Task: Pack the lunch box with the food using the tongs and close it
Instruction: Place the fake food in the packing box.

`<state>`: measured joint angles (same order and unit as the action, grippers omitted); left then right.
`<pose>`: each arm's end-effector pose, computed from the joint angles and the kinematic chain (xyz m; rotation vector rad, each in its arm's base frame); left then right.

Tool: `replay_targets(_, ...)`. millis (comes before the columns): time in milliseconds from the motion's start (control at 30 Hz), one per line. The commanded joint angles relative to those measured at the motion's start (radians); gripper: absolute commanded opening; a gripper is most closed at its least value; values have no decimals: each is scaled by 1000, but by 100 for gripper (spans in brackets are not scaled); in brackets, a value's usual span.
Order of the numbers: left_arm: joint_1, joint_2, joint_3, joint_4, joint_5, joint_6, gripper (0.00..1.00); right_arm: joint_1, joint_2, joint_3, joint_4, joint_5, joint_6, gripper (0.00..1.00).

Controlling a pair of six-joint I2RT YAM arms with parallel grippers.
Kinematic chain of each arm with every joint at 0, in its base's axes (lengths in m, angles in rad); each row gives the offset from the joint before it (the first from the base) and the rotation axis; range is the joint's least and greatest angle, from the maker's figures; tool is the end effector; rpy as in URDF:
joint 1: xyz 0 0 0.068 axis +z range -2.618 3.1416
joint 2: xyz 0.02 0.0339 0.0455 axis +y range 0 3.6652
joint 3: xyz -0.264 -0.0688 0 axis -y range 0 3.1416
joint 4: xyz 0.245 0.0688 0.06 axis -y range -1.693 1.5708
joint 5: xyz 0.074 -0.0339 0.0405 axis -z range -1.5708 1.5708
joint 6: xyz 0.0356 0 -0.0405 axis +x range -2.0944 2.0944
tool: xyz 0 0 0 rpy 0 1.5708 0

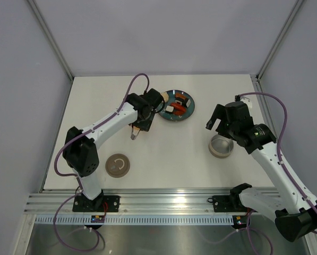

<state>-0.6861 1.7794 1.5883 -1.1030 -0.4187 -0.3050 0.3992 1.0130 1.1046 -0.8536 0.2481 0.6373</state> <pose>0.2844 -0.2142 0.2817 0.4304 2.6508 0.3240 0.1851 0.0686 0.3447 0.3972 2.2816 0.2398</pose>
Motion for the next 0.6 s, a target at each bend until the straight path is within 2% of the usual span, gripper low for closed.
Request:
replay_targets(0, 7, -57, 4, 25, -22, -9, 60, 3, -4, 1, 14, 2, 7, 100)
replay_targets(267, 5, -104, 47, 3, 18, -14, 59, 1, 1, -6, 25, -12, 12, 99)
replay_targets(567, 5, -136, 179, -11, 67, -14, 56, 1, 9, 0, 31, -20, 10, 99)
